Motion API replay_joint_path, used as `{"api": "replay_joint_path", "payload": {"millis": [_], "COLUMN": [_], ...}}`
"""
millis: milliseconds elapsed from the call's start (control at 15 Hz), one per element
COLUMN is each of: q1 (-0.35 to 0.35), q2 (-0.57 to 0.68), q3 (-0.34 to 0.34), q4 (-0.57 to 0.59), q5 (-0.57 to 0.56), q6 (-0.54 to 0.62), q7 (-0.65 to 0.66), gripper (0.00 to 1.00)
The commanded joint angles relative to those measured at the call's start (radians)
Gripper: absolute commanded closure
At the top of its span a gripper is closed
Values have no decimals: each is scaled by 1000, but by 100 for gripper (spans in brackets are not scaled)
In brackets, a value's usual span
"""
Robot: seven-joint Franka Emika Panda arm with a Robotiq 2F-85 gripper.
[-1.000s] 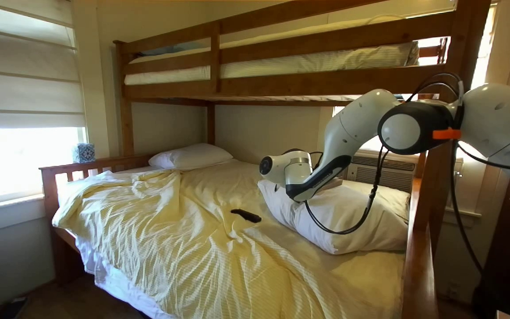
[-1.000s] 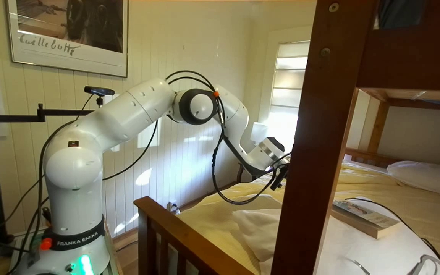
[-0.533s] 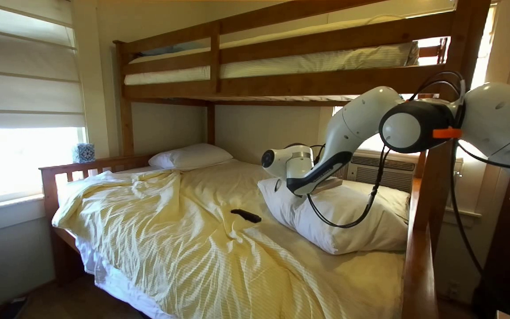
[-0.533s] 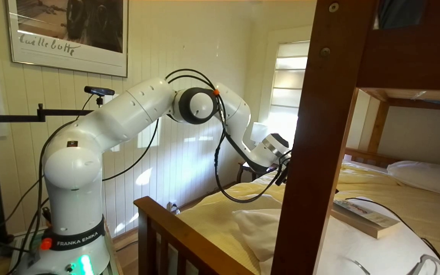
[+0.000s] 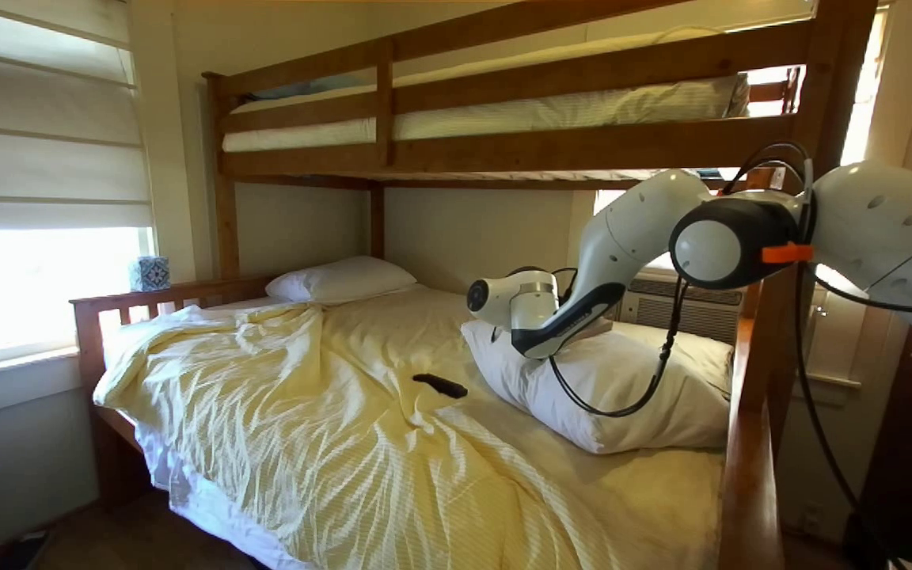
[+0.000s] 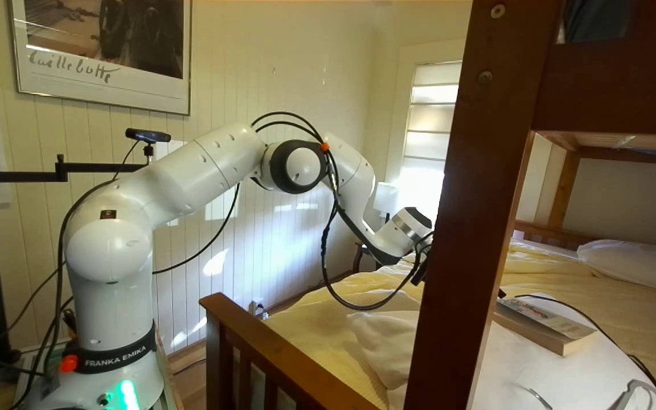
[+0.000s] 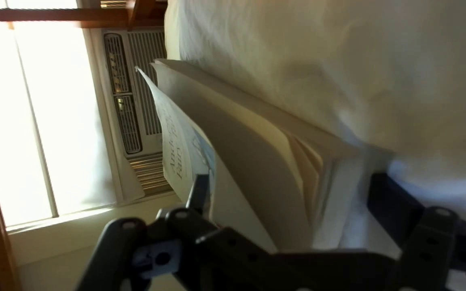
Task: Take the book off of the pillow
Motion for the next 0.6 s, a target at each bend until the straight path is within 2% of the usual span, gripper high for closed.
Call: {"api": "replay_joint_path", "payload": {"millis": [0,533], "q1": [10,10], "q2": [49,73], "q3": [-44,-78], "q4": [98,214], "q5": [-4,-17], "q6": [-40,-67], "q7": [47,67], "gripper": [0,0]}}
